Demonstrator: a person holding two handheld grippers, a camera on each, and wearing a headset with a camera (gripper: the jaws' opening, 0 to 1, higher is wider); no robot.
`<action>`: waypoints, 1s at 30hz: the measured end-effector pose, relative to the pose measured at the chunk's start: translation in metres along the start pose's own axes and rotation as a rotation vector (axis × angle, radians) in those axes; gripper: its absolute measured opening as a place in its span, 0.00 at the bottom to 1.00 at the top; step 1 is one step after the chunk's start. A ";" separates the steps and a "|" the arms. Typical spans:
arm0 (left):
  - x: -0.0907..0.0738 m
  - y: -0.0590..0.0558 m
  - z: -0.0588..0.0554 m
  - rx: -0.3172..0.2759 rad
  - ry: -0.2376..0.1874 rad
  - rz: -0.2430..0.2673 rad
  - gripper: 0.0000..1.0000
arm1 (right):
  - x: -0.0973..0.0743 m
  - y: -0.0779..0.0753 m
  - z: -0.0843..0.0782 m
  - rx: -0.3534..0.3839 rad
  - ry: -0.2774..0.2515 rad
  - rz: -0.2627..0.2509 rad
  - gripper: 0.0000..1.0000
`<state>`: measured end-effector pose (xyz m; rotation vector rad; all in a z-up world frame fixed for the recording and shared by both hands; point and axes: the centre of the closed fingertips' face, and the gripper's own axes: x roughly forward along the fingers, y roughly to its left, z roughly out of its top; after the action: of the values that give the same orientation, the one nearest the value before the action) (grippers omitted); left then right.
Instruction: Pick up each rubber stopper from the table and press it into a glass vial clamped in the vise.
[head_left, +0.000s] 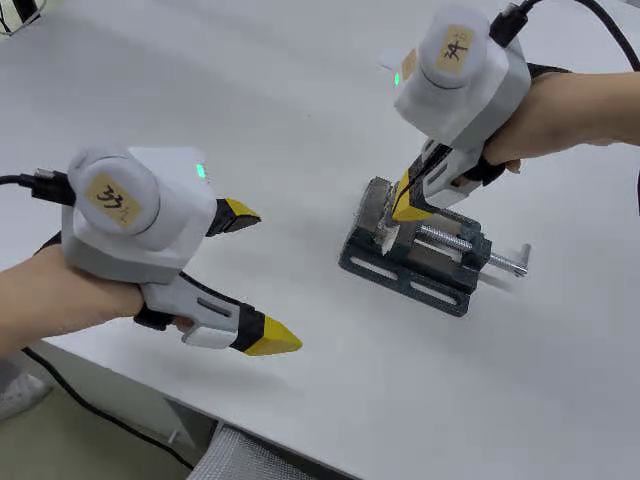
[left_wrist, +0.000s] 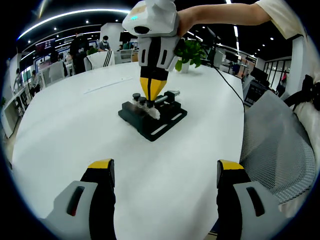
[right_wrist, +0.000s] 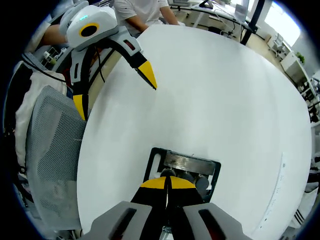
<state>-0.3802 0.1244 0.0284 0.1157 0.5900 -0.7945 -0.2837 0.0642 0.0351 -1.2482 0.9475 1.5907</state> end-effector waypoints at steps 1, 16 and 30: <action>0.000 0.000 0.001 0.001 0.001 -0.001 0.83 | 0.000 0.000 0.000 0.004 0.001 -0.001 0.00; 0.002 0.000 0.001 0.002 0.000 -0.011 0.83 | 0.002 -0.002 -0.002 0.010 0.004 -0.017 0.00; 0.006 -0.001 0.004 0.001 -0.007 -0.014 0.83 | 0.005 -0.002 0.000 0.051 0.010 -0.013 0.00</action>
<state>-0.3760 0.1192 0.0287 0.1097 0.5843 -0.8089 -0.2821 0.0654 0.0301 -1.2259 0.9787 1.5419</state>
